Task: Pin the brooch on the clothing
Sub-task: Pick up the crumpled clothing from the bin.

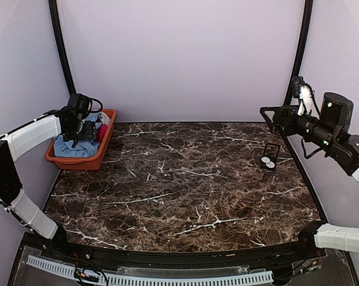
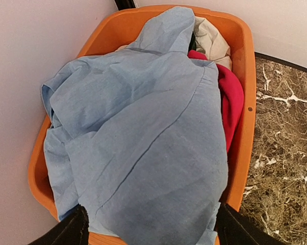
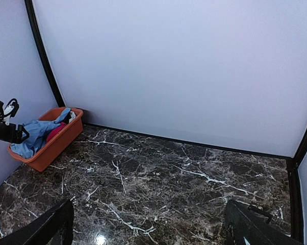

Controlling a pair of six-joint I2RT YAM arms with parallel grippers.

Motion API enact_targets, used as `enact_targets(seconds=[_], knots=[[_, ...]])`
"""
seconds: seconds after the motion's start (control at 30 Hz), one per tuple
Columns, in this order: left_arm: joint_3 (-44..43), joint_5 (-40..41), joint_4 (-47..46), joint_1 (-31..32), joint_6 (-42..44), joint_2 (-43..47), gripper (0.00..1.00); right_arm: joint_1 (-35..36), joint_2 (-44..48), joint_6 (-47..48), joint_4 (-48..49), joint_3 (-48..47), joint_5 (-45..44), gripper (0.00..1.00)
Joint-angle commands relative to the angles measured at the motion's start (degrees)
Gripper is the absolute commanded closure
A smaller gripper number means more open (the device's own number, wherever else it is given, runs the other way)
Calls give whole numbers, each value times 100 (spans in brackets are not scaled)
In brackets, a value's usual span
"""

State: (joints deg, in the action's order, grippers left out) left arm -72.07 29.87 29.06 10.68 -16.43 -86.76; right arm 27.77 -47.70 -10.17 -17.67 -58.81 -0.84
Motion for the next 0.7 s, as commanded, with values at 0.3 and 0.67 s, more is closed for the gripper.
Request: enact_targets(seconds=[0.3,0.67], knots=[[36,-229,-157,-93,-159,-405,37,36,26,56,-13,24,47,1],[55,-344,-260,-105,-195,-174,90,37,-94,51,-10,-9,34,1]])
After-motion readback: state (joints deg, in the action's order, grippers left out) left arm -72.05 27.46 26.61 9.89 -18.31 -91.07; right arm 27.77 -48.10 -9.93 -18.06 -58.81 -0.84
